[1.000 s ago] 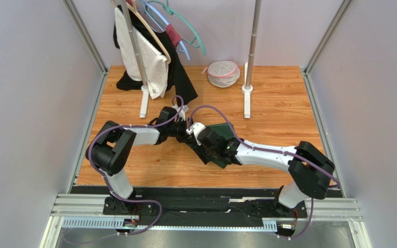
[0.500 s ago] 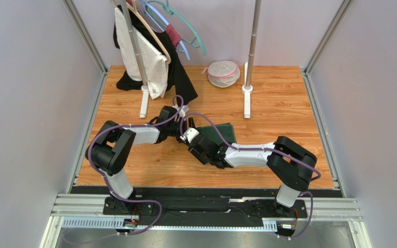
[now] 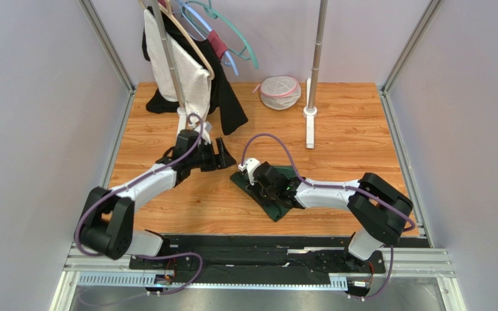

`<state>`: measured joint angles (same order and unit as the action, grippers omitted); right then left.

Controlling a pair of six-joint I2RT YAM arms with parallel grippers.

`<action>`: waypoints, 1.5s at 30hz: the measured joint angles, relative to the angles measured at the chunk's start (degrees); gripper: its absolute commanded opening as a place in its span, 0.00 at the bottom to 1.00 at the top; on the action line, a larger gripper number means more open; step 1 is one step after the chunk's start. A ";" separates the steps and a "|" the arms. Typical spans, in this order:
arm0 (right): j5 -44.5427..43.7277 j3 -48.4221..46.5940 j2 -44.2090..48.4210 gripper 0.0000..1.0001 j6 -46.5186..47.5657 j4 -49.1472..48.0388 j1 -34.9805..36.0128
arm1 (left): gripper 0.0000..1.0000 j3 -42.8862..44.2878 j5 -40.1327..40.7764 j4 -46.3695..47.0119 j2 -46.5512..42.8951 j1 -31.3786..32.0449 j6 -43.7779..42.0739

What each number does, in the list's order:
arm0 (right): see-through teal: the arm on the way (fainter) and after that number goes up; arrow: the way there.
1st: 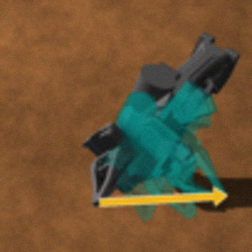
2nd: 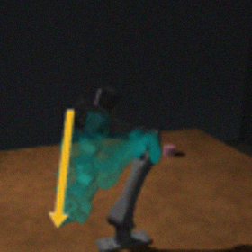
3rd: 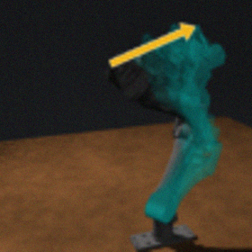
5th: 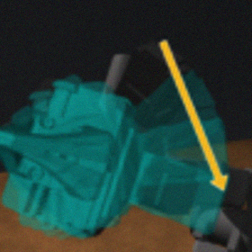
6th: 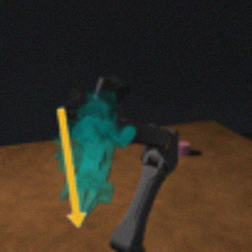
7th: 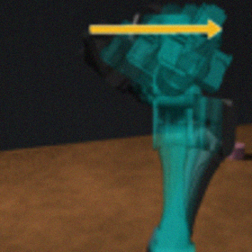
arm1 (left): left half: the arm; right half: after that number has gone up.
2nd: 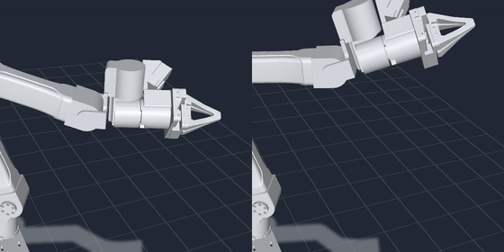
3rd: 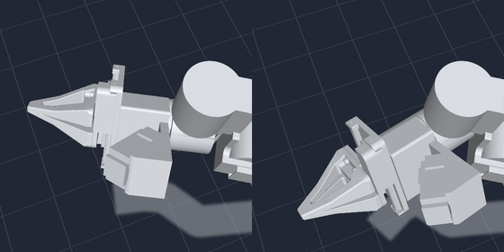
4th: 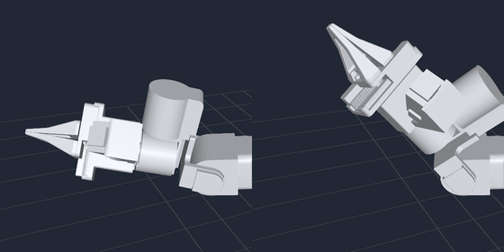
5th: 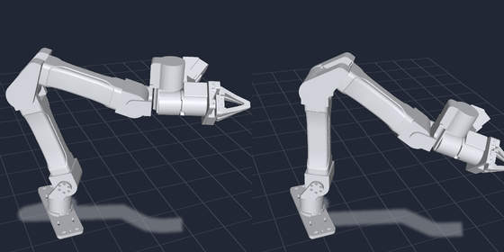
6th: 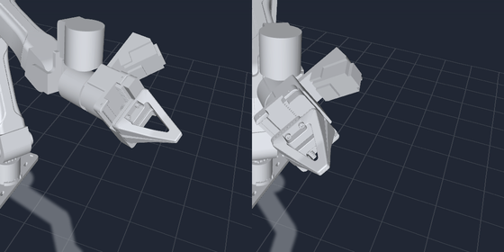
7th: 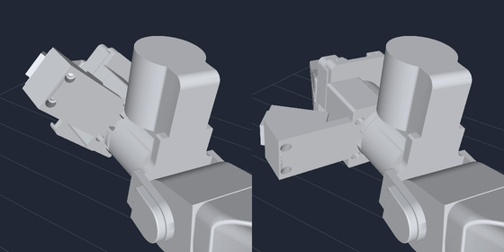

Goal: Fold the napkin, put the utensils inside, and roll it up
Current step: Roll the napkin with the utensil

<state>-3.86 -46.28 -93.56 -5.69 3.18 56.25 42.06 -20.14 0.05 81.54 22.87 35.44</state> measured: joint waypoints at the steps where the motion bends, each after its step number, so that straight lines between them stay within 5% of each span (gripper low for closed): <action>1: 2.05 0.90 0.66 0.03 -0.52 -0.57 -0.81 | 0.82 -0.79 1.01 -0.13 -2.38 -0.79 -0.37; 6: 11.19 3.74 1.99 0.02 -2.73 -4.07 -4.57 | 0.79 -5.77 2.82 0.83 -10.71 -2.78 -2.49; 12: 23.78 7.32 2.14 0.02 -6.71 -9.57 -11.08 | 0.77 -13.49 -0.31 5.51 -10.34 -2.75 -3.19; 19: 36.94 8.87 -1.11 0.00 -11.52 -14.64 -17.81 | 0.77 -15.67 -4.17 14.23 -5.11 -2.73 -1.18; 32: 46.42 9.64 -5.42 0.00 -17.33 -19.32 -22.84 | 0.70 -13.44 -9.84 30.38 10.49 -0.70 5.77; 41: 48.15 9.05 -6.58 0.00 -17.79 -19.54 -23.41 | 0.50 -10.10 -11.15 35.82 17.31 1.29 8.81; 45: 48.52 8.55 -6.95 0.00 -17.81 -19.02 -23.45 | 0.26 -9.25 -11.30 36.74 19.65 2.25 9.55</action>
<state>44.66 -37.74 -100.51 -23.51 -15.84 32.80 32.82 -31.44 36.80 101.19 25.12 44.99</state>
